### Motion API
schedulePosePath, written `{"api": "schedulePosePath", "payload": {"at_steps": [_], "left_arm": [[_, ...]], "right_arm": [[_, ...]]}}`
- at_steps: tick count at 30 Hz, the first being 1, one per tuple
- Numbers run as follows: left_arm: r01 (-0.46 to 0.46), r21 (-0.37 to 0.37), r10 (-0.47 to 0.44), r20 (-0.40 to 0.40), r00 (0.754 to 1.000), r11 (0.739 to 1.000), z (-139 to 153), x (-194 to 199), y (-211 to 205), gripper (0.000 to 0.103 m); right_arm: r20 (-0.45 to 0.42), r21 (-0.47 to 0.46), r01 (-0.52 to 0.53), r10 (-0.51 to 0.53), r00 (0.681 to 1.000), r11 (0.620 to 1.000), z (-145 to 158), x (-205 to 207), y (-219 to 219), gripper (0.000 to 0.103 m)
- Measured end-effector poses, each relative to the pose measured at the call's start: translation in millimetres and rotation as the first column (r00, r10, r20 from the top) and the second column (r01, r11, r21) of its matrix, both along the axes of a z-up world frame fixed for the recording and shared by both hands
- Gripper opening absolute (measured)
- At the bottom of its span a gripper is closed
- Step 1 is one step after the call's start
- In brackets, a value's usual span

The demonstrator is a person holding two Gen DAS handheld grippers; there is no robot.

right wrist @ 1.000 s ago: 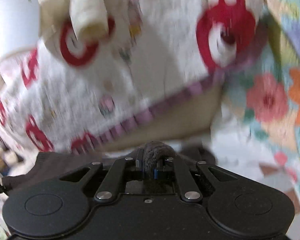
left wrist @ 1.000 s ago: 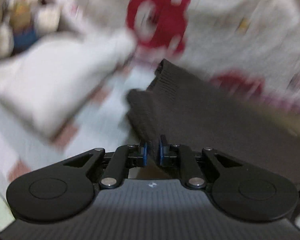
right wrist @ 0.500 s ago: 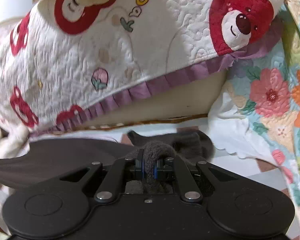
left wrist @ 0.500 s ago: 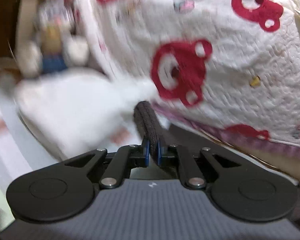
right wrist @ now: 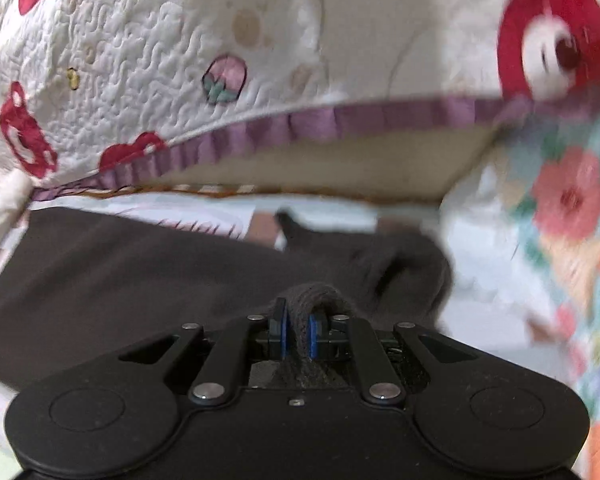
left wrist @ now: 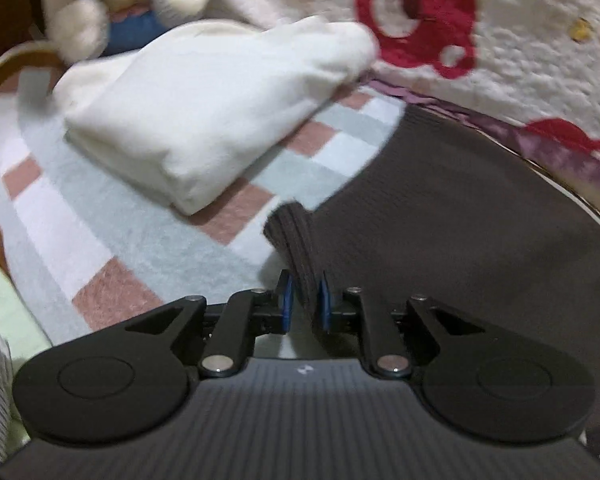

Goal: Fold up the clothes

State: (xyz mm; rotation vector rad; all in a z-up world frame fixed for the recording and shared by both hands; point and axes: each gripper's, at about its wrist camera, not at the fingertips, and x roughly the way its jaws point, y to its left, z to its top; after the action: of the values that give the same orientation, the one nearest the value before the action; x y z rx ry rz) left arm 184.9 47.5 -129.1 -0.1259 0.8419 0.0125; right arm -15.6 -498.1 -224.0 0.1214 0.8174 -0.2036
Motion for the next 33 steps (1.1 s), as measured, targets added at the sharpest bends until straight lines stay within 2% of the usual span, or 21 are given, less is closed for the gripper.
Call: {"api": "schedulePosePath", "payload": {"at_steps": [1,2,3,5,6,7,9,11,14,16,18,20,22,24,27,28,29,32,33], "left_arm": [[0.016,0.021,-0.016,-0.002,1.000,1.000,4,-3,-5,0.023],[0.021,0.027,-0.021,0.001,1.000,0.999,7,-7,-9,0.034],[0.002,-0.004,-0.002,0.012,1.000,1.000,12,-9,-7,0.037],[-0.036,-0.075,0.039,0.035,0.999,0.997,21,-15,-4,0.038],[-0.059,-0.143,0.069,0.064,0.996,0.988,27,-21,-1,0.039],[-0.054,-0.184,0.073,0.098,0.992,0.982,32,-26,-3,0.040],[0.022,-0.184,0.010,0.168,0.986,0.983,44,-36,-21,0.040],[0.124,-0.188,-0.086,0.199,0.976,0.974,48,-44,-46,0.041],[0.270,-0.281,-0.230,0.168,0.959,0.921,40,-51,-81,0.041],[0.343,-0.358,-0.318,0.128,0.939,0.868,30,-57,-104,0.041],[0.390,-0.462,-0.414,0.053,0.909,0.797,14,-59,-126,0.042],[0.392,-0.525,-0.467,-0.013,0.884,0.755,-2,-62,-143,0.042],[0.416,-0.516,-0.505,-0.040,0.862,0.749,-10,-67,-157,0.042],[0.450,-0.491,-0.543,-0.055,0.838,0.746,-12,-75,-173,0.042],[0.477,-0.477,-0.574,-0.074,0.815,0.738,-12,-85,-190,0.042],[0.479,-0.472,-0.578,-0.083,0.812,0.740,-12,-89,-196,0.042],[0.482,-0.467,-0.583,-0.091,0.808,0.741,-12,-93,-201,0.042],[0.499,-0.481,-0.604,-0.083,0.793,0.721,-16,-98,-212,0.042],[0.505,-0.487,-0.611,-0.077,0.787,0.712,-17,-100,-215,0.042]], "right_arm": [[-0.018,-0.020,0.000,0.000,1.000,1.000,3,10,-2,0.012],[-0.041,-0.042,-0.008,0.007,0.999,0.999,4,20,-3,0.012],[-0.057,-0.069,-0.022,0.018,0.998,0.997,3,28,-3,0.012],[-0.085,-0.116,-0.055,0.045,0.995,0.992,0,42,-2,0.014],[-0.076,-0.116,-0.081,0.072,0.995,0.990,-5,46,-3,0.021],[-0.074,-0.114,-0.107,0.099,0.992,0.988,-11,50,-4,0.020],[-0.115,-0.137,-0.124,0.108,0.987,0.983,-34,61,-8,0.020],[-0.128,-0.162,-0.078,0.057,0.990,0.984,-51,65,-13,0.020],[-0.040,-0.037,0.041,-0.043,0.998,0.998,-45,41,-26,0.023],[0.026,0.044,0.085,-0.086,0.996,0.995,-35,14,-30,0.039],[0.099,0.084,0.114,-0.122,0.988,0.990,-22,-25,-32,0.055],[0.148,0.122,0.148,-0.165,0.975,0.981,-18,-62,-35,0.057],[0.168,0.169,0.172,-0.201,0.965,0.970,-25,-97,-42,0.059],[0.120,0.208,0.170,-0.198,0.973,0.963,-42,-122,-46,0.059],[-0.006,0.229,0.082,-0.082,0.997,0.970,-73,-137,-41,0.059],[-0.053,0.210,0.043,-0.033,0.998,0.977,-83,-138,-35,0.059],[-0.071,0.180,0.038,-0.026,0.997,0.983,-90,-138,-30,0.059],[-0.059,0.215,0.096,-0.085,0.995,0.972,-104,-137,-32,0.059],[-0.044,0.268,0.138,-0.131,0.990,0.954,-106,-137,-39,0.059]]}}
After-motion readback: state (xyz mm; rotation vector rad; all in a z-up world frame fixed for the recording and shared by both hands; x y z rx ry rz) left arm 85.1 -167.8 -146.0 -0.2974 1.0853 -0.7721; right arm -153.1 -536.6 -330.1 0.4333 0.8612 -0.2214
